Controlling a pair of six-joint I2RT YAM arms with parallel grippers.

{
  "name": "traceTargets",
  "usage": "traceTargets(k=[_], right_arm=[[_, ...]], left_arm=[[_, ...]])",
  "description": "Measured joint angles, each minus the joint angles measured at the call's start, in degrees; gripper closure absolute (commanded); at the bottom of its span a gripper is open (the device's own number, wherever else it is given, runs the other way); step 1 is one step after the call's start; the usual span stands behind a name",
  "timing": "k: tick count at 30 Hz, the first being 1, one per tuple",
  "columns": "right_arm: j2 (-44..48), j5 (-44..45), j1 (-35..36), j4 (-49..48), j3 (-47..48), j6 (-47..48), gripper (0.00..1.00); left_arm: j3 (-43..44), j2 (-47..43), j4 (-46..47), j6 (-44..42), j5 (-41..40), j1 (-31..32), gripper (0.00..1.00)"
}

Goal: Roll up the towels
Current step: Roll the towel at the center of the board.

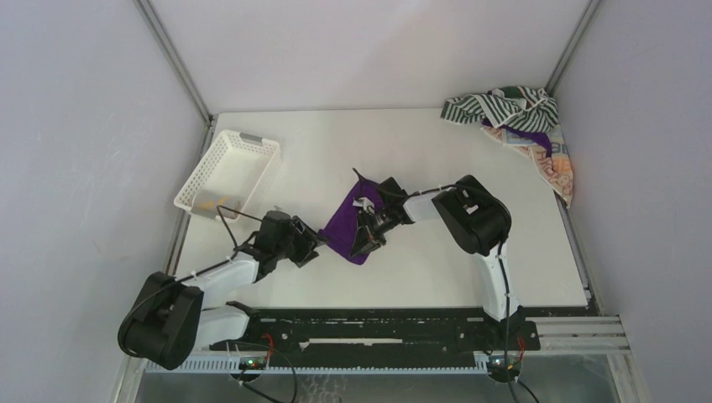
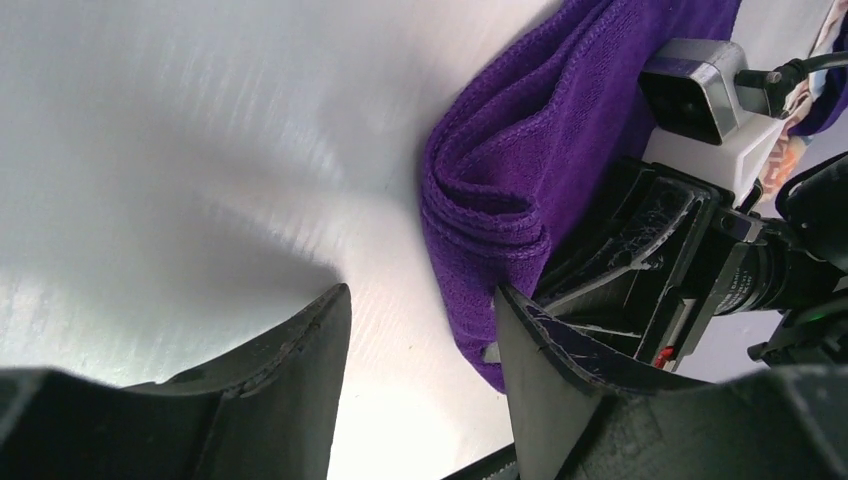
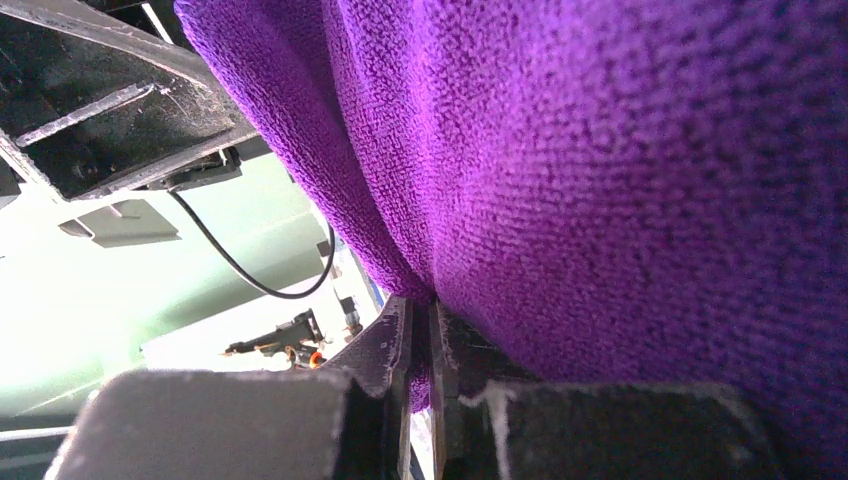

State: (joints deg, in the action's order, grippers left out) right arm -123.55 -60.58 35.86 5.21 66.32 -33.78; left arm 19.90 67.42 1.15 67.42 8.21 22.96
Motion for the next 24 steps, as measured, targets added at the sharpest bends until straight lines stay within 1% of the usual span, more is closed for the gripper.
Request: traceTargets(k=[6, 8, 12, 16, 19, 24], right_arm=[[-0.22, -0.37, -0.04, -0.33, 0.0, -0.17, 1.0], [-0.44, -0.72, -0.11, -0.63, 0.0, -0.28, 1.0], [-0.5, -0.87, -0.11, -0.76, 0.0, -0.28, 0.99], [-0.5, -0.83, -0.11, -0.76, 0.0, -0.26, 0.97], [-0.5, -0.72, -0.09, -0.72, 0.0, -0.22, 0.91], [0.42, 0.63, 0.2, 0.5, 0.0, 0.61, 0.75]], left_arm=[[0.15, 2.38, 3.28, 0.57, 0.17, 0.0, 0.43], [0.24, 3.15, 4.09, 0.59, 0.17, 0.0, 0.47], [1.25, 5.51, 4.46, 0.9, 0.52, 0.0, 0.6], [1.99, 8.09, 5.22, 1.62, 1.01, 0.04, 0.61], [2.45, 9.46, 6.08, 2.54, 1.31, 0.07, 0.6], [4.66, 12.5, 5.95, 3.15, 1.97, 0.13, 0.59]])
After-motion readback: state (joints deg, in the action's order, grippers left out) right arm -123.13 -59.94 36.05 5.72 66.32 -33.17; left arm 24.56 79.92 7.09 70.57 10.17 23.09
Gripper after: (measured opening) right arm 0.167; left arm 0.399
